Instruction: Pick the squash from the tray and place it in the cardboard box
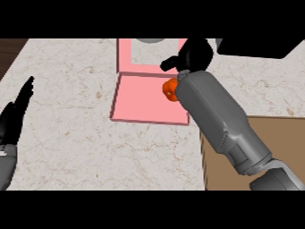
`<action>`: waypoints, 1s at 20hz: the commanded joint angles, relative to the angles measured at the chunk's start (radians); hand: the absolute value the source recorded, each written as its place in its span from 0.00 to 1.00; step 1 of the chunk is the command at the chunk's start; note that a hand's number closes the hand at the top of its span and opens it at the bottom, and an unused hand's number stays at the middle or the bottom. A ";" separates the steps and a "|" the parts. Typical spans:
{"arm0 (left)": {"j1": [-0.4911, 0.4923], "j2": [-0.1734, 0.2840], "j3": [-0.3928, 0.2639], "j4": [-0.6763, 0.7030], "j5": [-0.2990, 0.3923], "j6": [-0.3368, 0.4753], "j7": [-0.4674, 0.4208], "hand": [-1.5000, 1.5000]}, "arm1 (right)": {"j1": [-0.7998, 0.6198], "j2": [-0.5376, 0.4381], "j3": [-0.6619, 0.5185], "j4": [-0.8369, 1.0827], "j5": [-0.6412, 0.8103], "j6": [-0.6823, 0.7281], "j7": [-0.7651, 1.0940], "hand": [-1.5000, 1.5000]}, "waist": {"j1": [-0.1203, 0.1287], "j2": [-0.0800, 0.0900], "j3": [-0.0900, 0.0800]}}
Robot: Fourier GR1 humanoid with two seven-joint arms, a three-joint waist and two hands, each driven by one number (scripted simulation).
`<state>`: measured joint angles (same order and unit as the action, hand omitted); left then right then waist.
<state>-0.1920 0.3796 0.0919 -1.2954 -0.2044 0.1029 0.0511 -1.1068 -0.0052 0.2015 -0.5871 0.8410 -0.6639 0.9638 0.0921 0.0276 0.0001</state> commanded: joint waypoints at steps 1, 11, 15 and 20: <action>-0.037 -0.008 0.000 0.011 0.001 -0.003 0.030 0.50 | -0.023 0.005 0.009 0.077 -0.076 -0.163 -0.044 0.00 | 0.000 0.000 0.000; 0.009 0.022 0.047 0.016 0.014 -0.007 0.020 0.50 | -0.057 0.005 -0.020 0.040 -0.032 -0.459 -0.133 0.00 | -0.053 -0.020 0.000; 0.078 0.030 0.055 -0.054 0.026 -0.020 0.016 0.50 | 0.100 0.005 0.019 -0.061 -0.082 -0.552 -0.212 0.00 | -0.061 -0.028 0.001; 0.141 0.012 0.082 -0.041 0.013 0.028 -0.005 0.50 | 0.212 -0.011 0.030 -0.291 -0.011 -0.487 -0.124 0.00 | -0.126 -0.048 0.000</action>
<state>-0.0967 0.3736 0.1346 -1.3316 -0.2079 0.1296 0.0632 -0.9981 -0.0084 0.2255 -0.7409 0.7992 -1.0964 0.7922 0.0046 -0.0071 0.0000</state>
